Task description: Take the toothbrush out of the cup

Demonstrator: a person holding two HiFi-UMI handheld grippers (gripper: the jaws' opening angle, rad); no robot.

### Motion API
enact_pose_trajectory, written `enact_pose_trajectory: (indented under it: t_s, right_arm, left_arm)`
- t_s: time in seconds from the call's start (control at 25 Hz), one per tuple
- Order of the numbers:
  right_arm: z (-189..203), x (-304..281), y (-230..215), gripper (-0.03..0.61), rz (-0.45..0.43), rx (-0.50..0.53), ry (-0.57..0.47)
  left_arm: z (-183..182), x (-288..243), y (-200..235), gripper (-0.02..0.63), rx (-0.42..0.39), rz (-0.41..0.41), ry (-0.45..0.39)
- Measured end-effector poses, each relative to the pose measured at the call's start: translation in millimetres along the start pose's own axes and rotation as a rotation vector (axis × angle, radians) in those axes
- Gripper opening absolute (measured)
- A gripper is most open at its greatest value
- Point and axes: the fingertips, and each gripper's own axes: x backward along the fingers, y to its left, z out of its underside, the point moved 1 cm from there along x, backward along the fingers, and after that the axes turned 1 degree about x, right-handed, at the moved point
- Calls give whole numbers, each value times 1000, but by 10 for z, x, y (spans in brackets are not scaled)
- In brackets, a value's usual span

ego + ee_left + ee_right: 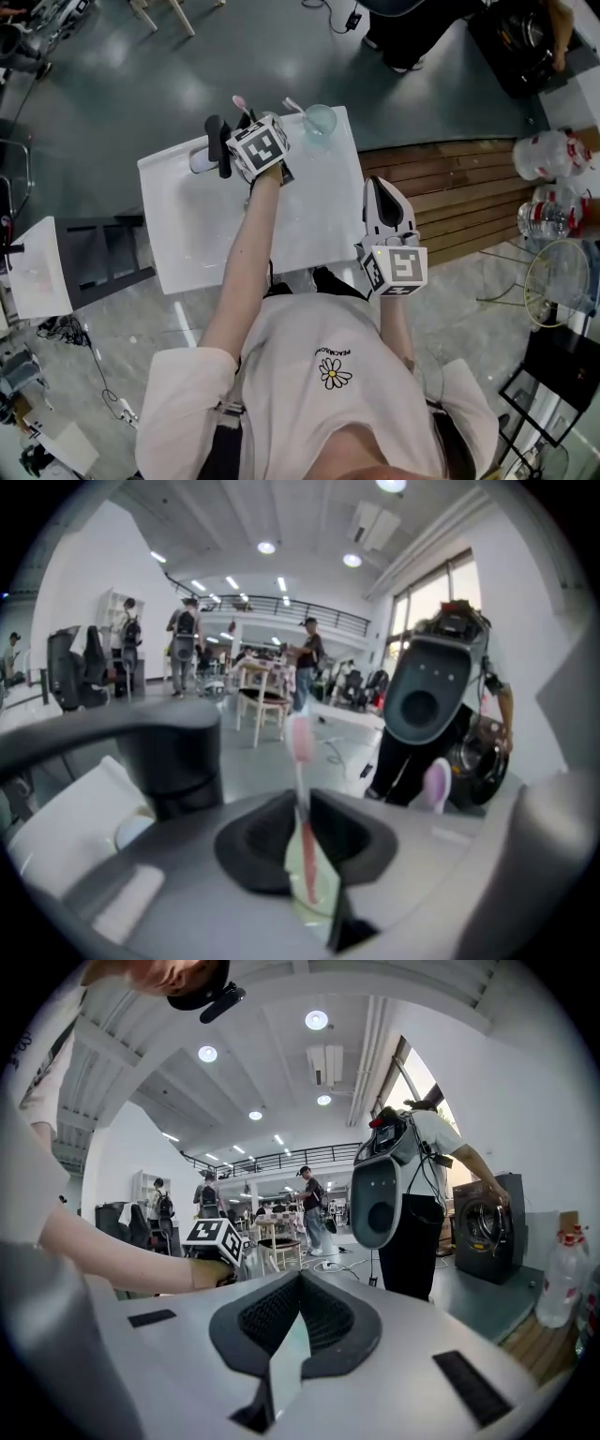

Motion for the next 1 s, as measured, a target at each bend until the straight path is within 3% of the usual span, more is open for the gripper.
enact_pose_trajectory:
  t_s: [0.52,0.88,1.0]
  right_arm:
    - [-90,-6,130,0,-23,14,-21]
    - [-365,26,306,0,-51,61,-97]
    - [-464,27,397,0,-70,80,-123]
  left_arm:
    - [-185,183,-78,23,-62,30,-46]
    - [-522,522,-197,23,-59,112,-150]
    - [-646,752,-283,23,-101,158,-203]
